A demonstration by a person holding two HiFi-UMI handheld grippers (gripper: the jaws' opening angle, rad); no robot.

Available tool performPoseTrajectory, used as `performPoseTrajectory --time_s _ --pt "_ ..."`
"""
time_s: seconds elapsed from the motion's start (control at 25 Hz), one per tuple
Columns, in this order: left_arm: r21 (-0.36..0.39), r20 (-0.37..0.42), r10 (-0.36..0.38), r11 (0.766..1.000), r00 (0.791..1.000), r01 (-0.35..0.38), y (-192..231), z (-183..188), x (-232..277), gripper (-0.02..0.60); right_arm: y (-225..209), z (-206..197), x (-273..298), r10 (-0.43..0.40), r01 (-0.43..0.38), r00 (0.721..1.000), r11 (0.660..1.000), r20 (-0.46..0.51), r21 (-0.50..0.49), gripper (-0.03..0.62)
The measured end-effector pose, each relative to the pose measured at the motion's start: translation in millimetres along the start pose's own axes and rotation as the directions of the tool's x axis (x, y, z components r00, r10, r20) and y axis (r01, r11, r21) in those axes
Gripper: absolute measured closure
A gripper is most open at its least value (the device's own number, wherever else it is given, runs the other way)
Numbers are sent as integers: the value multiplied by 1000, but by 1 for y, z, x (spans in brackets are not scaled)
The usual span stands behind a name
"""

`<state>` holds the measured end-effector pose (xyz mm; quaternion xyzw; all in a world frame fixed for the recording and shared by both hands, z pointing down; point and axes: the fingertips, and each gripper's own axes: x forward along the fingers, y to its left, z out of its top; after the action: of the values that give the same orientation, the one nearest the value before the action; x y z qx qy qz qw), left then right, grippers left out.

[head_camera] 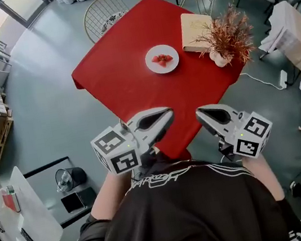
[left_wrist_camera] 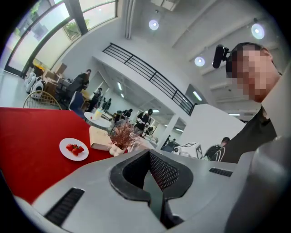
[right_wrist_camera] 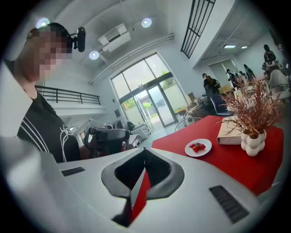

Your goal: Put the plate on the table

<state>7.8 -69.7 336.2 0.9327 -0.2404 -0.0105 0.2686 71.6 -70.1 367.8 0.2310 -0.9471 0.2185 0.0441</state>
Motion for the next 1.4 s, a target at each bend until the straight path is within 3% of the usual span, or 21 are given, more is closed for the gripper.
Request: performPoseTrajectory --time_s 0.2,0.64,1.0,1.4 --pt "-22 -11 -34 999 999 34 -13 -20 -12 574 27 -15 9 64 -63 998 998 -22 18 588" --pt "-12 -34 -91 996 995 90 -37 -23 -64 575 77 -18 15 -8 7 1000 999 20 35 588" --pt "37 -43 -140 989 989 142 -61 -29 -99 575 122 -29 20 -22 21 999 999 38 35 588" --pt "62 -54 -169 983 984 172 -72 -39 -120 575 147 -42 24 -50 48 997 998 59 28 588"
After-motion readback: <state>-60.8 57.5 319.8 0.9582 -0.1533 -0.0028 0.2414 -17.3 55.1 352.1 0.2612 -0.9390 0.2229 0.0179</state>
